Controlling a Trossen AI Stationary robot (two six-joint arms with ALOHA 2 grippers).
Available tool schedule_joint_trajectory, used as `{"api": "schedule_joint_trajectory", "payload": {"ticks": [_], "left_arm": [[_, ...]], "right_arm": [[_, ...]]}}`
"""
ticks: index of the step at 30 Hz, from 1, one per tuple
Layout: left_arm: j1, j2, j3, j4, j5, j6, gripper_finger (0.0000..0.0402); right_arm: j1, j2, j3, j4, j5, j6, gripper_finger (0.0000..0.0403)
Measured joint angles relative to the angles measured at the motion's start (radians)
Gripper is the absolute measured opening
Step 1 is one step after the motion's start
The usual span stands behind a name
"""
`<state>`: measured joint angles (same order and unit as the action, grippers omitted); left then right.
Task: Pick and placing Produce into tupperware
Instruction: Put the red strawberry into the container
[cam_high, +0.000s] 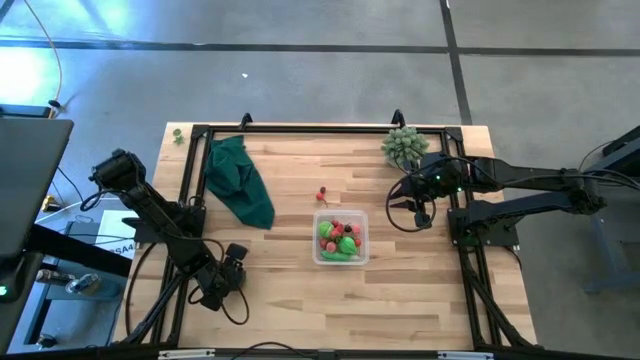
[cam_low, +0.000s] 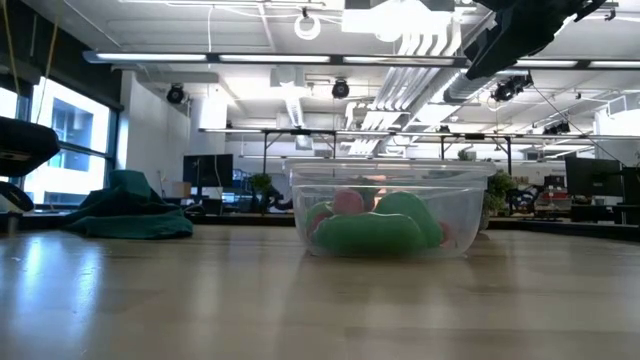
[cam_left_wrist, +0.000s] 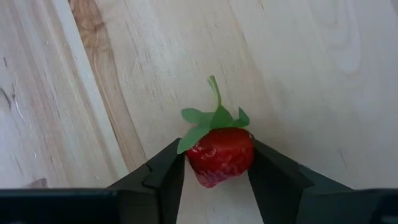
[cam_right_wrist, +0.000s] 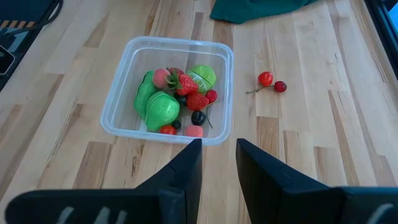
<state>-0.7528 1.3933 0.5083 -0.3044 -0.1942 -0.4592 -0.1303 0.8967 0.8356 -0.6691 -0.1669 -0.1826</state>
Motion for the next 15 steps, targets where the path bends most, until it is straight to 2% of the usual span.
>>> {"api": "schedule_joint_trajectory", "payload": {"ticks": [6, 15], "left_arm": [[0.0, 0.001, 0.0, 0.002, -0.002, -0.017, 0.0148], [0.0, 0.002, -0.002, 0.011, -0.006, -0.013, 0.0167]], "right_arm": [[0.0, 0.0, 0.0, 0.0, 0.0, 0.0, 0.0089], [0.0, 0.0, 0.0, 0.0, 0.0, 0.0, 0.0089]]}}
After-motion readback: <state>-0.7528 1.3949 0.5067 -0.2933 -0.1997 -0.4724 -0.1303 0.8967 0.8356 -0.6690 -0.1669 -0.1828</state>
